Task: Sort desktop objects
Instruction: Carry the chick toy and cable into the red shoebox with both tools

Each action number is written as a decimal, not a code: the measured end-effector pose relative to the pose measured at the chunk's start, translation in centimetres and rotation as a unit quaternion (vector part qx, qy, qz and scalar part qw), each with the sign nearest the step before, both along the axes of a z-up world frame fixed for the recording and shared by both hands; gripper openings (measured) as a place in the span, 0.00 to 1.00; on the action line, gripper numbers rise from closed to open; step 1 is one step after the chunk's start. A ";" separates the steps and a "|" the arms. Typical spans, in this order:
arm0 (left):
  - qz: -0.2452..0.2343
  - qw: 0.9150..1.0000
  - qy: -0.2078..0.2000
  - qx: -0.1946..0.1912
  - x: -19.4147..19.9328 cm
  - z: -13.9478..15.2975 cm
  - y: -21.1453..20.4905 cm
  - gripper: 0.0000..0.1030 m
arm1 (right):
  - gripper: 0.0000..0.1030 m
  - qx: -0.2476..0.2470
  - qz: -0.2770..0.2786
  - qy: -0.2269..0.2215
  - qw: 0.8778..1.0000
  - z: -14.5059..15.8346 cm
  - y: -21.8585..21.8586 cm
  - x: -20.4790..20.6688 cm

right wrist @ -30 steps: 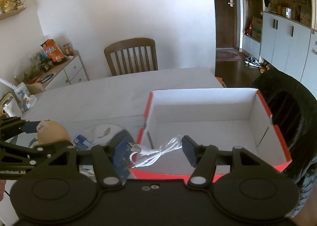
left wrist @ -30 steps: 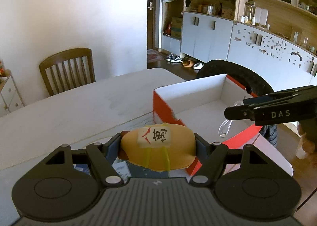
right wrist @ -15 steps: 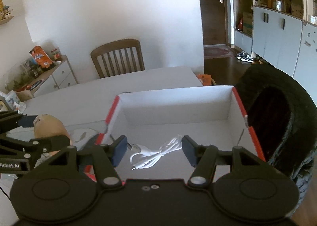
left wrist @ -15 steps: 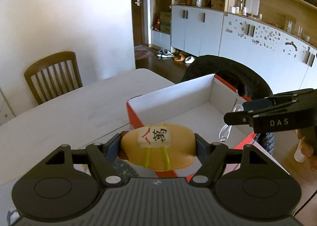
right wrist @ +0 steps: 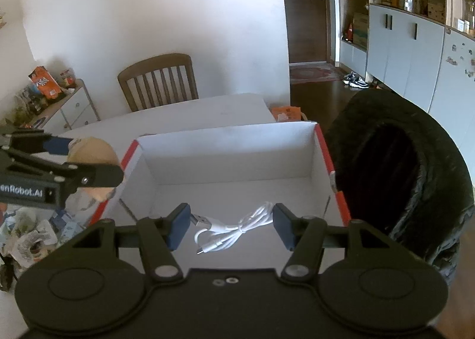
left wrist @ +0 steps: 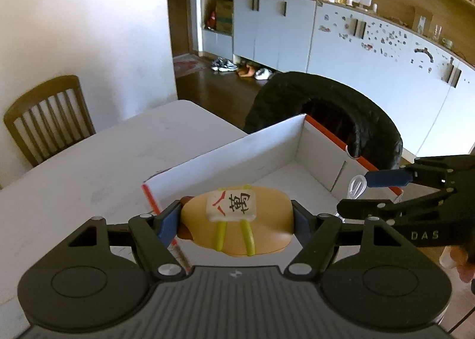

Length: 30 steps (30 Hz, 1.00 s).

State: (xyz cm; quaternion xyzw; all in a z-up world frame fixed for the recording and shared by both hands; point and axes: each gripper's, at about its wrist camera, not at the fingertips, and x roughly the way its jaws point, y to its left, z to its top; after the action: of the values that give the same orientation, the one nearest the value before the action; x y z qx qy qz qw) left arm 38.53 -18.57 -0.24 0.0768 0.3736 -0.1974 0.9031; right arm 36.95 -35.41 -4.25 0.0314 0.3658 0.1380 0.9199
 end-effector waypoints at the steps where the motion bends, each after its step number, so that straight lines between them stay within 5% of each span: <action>1: -0.005 1.000 0.004 0.000 0.4 -0.1 -0.3 0.73 | 0.59 0.000 0.000 0.000 1.000 -0.1 -0.1 0.2; 17: -0.033 0.995 0.073 0.062 5.7 -5.3 -4.7 0.73 | 0.59 -0.021 0.036 0.032 0.999 -2.9 -0.1 2.5; 30: -0.032 0.984 0.146 0.102 8.4 -9.8 -5.5 0.73 | 0.59 -0.035 0.052 0.101 0.993 -5.5 0.2 5.0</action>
State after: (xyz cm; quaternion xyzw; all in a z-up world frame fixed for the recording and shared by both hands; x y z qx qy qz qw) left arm 46.93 -24.04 -10.01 0.1501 0.5172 -0.1960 0.8195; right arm 41.95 -35.24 -9.77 -0.0061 0.4625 0.1688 0.8704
